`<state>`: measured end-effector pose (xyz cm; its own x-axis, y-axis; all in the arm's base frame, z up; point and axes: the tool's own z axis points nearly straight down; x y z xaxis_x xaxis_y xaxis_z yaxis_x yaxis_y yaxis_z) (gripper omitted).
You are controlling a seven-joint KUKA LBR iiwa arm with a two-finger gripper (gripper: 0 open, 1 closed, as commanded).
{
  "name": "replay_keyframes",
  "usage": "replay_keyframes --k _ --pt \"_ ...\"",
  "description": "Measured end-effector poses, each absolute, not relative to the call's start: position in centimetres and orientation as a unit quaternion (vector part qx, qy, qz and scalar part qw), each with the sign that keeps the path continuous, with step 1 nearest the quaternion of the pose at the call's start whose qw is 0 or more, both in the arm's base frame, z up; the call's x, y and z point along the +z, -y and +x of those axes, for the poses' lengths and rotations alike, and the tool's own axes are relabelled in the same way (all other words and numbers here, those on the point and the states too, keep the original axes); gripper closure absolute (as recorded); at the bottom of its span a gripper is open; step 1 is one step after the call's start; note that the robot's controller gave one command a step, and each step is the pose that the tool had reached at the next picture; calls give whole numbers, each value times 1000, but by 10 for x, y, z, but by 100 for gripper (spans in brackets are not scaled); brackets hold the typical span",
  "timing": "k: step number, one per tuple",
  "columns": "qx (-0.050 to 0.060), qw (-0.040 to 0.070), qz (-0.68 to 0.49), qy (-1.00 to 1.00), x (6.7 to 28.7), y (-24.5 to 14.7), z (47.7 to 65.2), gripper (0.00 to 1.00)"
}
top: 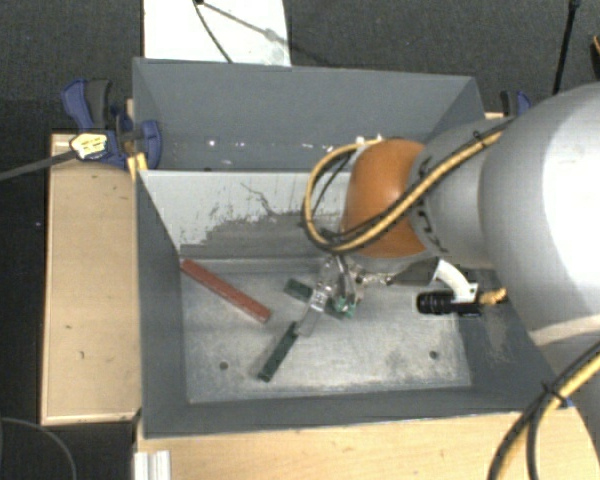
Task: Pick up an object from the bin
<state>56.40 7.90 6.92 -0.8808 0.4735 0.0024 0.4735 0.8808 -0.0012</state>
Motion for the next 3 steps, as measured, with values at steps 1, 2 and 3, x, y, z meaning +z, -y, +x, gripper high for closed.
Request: replay_keyframes --k 1,2,3 --pt "0 0 -243 970 71 -79 565 0" --pt "0 0 -243 970 70 -79 564 100" --pt "-2 -4 -239 971 160 -79 567 100"
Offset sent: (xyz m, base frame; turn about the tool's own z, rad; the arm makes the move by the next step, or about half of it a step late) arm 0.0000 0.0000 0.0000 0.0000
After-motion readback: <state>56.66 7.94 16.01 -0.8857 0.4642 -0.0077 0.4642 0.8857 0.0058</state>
